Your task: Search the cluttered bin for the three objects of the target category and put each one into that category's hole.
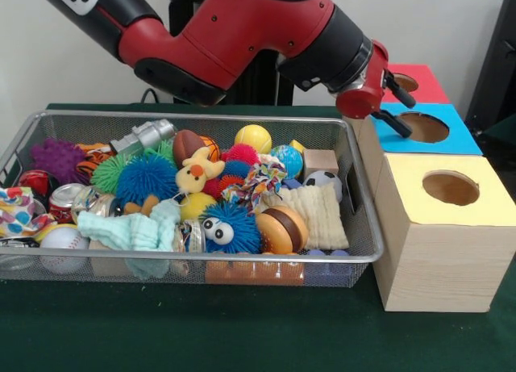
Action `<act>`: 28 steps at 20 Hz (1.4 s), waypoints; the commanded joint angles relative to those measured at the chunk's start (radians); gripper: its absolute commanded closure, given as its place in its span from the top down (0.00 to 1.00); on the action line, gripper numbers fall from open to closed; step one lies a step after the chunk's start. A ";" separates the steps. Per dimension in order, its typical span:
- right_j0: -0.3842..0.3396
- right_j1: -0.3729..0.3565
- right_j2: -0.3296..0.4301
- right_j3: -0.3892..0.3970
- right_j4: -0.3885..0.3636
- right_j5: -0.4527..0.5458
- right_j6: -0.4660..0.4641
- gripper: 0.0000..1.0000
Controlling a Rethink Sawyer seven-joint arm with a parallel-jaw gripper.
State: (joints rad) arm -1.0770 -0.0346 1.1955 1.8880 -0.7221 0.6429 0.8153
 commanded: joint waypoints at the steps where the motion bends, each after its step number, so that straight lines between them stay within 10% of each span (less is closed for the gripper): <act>1: -0.012 -0.094 -0.010 -0.105 0.034 0.183 -0.222 1.00; 16: 0.082 -0.380 -0.110 -0.094 0.005 0.167 0.041 1.00; 28: 0.136 -0.478 -0.244 -0.155 -0.022 0.170 0.010 1.00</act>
State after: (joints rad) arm -0.9512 -0.4405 1.0950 1.8741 -0.6961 0.7245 0.8153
